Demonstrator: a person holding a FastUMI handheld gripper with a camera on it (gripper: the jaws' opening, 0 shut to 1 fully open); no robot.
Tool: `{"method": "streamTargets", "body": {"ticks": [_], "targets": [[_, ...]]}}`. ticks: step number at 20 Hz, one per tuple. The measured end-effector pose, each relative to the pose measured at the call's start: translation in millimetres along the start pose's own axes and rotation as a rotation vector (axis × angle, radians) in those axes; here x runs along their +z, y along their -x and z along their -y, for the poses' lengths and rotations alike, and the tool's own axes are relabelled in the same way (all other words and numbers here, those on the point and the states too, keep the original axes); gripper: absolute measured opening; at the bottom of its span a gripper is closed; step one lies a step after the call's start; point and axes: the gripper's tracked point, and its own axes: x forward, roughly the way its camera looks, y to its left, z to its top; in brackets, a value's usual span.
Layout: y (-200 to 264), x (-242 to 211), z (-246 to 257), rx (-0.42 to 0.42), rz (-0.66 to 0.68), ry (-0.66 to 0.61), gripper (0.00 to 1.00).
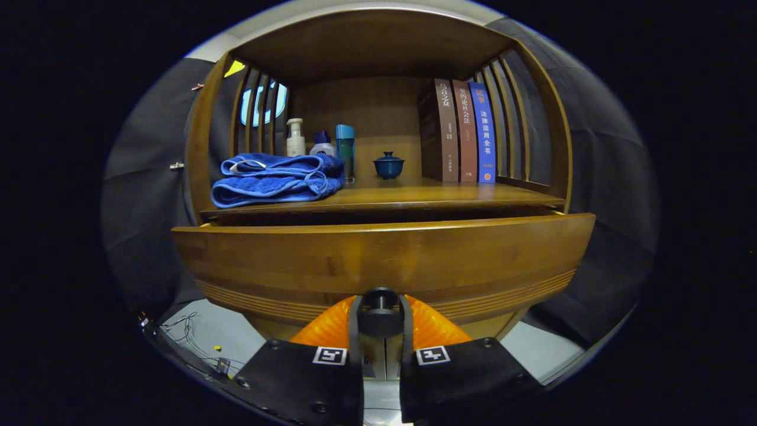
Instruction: Pull open the drawer, take out the items inside it, and place them on the countertop above the cabinet.
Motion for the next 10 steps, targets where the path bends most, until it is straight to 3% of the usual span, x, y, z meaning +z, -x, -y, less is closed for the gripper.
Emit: {"method": "streamTargets", "body": {"ticks": [10], "targets": [[62.6,-15.6,3.5,0.016,0.001,-0.007,0.28]]}}
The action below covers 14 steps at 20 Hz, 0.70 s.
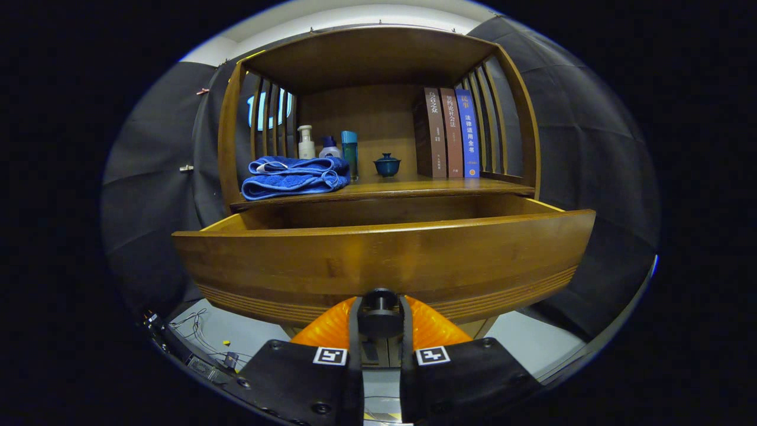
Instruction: Pull open the drawer, take out the items inside it, and place them on the countertop above the cabinet.
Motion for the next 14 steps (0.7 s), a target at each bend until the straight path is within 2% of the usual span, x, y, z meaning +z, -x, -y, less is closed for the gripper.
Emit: {"method": "streamTargets", "body": {"ticks": [12,14], "targets": [[8.2,-9.6,-1.1,-0.003,-0.009,0.014,0.28],[9.9,-8.2,-5.1,0.022,-0.007,0.020,0.42]]}}
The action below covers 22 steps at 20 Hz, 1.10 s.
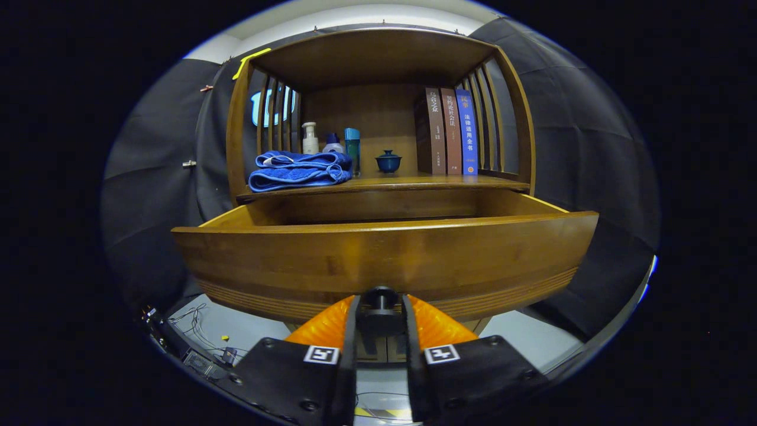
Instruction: Pull open the drawer, take out the items inside it, and place them on the countertop above the cabinet.
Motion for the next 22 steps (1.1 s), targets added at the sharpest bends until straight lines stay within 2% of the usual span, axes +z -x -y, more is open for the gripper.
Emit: {"method": "streamTargets", "body": {"ticks": [1,5,10,14,17,22], "targets": [[2.1,4.9,0.2,0.011,0.014,0.002,0.48],[23.2,34.1,14.6,-0.023,0.087,0.012,1.00],[45.2,94.8,20.1,0.000,0.162,0.050,1.00],[44.3,133.6,6.7,0.098,0.121,0.038,1.00],[28.3,156.7,2.0,0.141,0.060,-0.014,1.00],[-29.1,170.2,-1.4,0.150,-0.160,-0.005,1.00]]}}
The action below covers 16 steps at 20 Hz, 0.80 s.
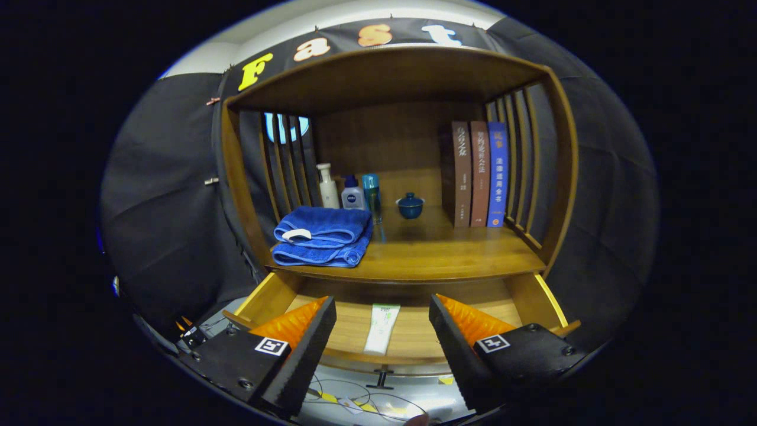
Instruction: Pull open the drawer, take out the items inside it, and place them on the countertop above the cabinet.
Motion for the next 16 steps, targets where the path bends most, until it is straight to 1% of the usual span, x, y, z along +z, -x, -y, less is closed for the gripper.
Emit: {"method": "streamTargets", "body": {"ticks": [4,7,11,16], "targets": [[-54.9,-22.5,6.3,0.004,-0.260,0.030,0.99],[-90.3,-55.1,14.5,-0.027,-0.417,0.053,0.99],[-120.7,-94.8,24.1,-0.075,-0.553,0.068,1.00],[-135.8,-122.5,15.3,-0.075,-0.660,0.081,1.00]]}}
